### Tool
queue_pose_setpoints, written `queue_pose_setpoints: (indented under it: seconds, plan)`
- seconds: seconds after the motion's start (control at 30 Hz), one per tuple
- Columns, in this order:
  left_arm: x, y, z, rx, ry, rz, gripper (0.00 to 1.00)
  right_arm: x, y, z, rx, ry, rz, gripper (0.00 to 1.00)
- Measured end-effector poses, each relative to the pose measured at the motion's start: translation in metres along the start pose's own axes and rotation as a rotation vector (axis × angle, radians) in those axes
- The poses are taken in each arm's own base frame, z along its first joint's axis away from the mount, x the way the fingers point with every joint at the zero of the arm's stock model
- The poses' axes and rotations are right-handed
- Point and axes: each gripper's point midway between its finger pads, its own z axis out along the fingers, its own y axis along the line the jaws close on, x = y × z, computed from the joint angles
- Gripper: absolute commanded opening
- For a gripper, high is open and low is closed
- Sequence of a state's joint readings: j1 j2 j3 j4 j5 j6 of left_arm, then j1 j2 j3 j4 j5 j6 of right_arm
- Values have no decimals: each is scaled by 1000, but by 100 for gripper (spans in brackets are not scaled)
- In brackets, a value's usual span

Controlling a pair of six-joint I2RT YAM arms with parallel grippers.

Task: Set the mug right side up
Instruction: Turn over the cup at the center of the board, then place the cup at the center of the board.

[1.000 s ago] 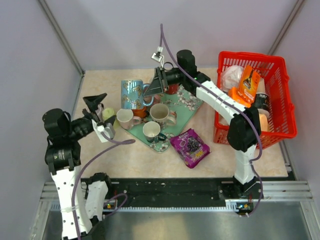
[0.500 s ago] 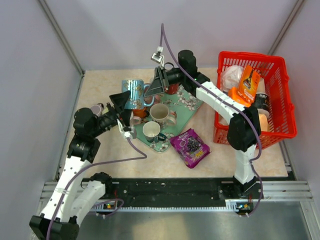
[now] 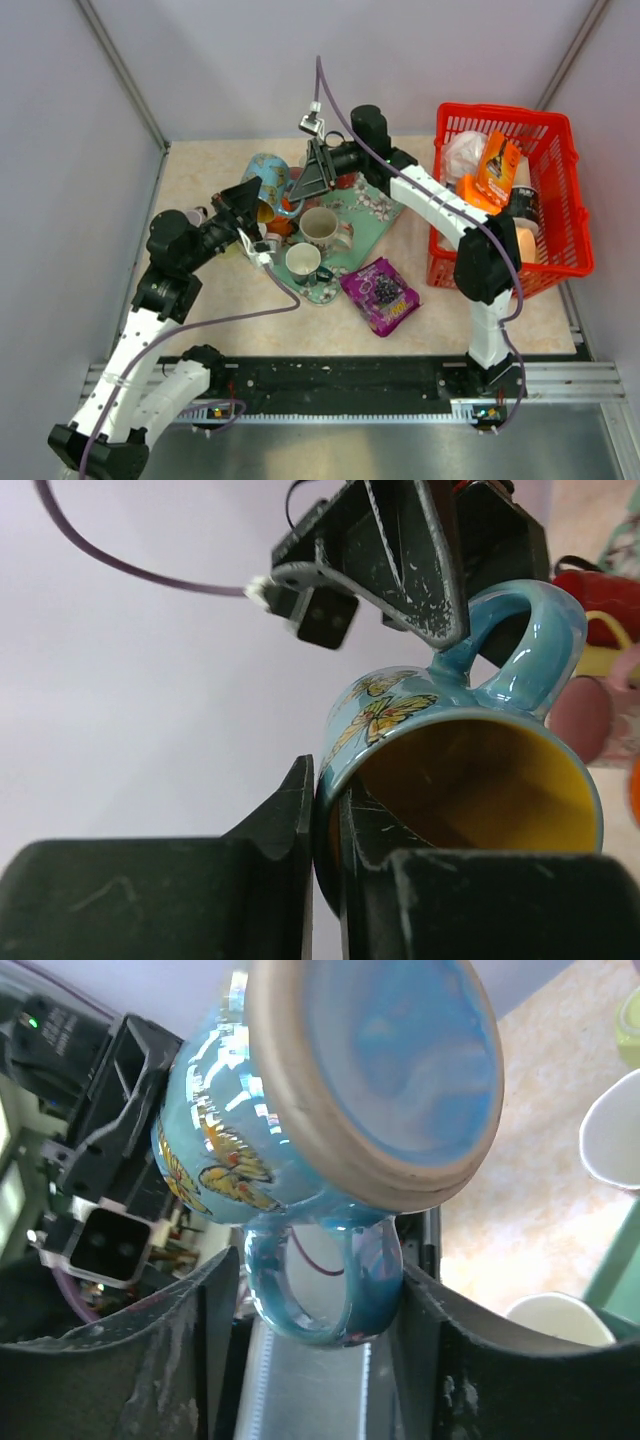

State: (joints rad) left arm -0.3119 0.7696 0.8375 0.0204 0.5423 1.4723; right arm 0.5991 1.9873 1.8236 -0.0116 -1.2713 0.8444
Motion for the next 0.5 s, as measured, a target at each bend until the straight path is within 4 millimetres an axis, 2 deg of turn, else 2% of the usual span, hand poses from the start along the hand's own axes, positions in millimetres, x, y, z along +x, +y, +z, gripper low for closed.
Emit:
queue_pose_setpoints:
  seconds: [0.13,0.23,0.33,0.4,0.5]
  plan:
    - [6,-12,-13,120,89,-192,0,-5,-9,-6,37,-26,-112,64]
    - [9,-33,-28,245,184,-394,0,-16,-20,-26,148,-70,-257,65]
    - [11,-54,-39,360,296,-623,0,-20,-23,-47,281,-85,-475,66]
    - [9,-67,-46,423,364,-768,0,-11,-18,-57,352,-68,-634,66]
    - [2,-85,-55,489,447,-951,0,22,-2,-62,427,-6,-918,71]
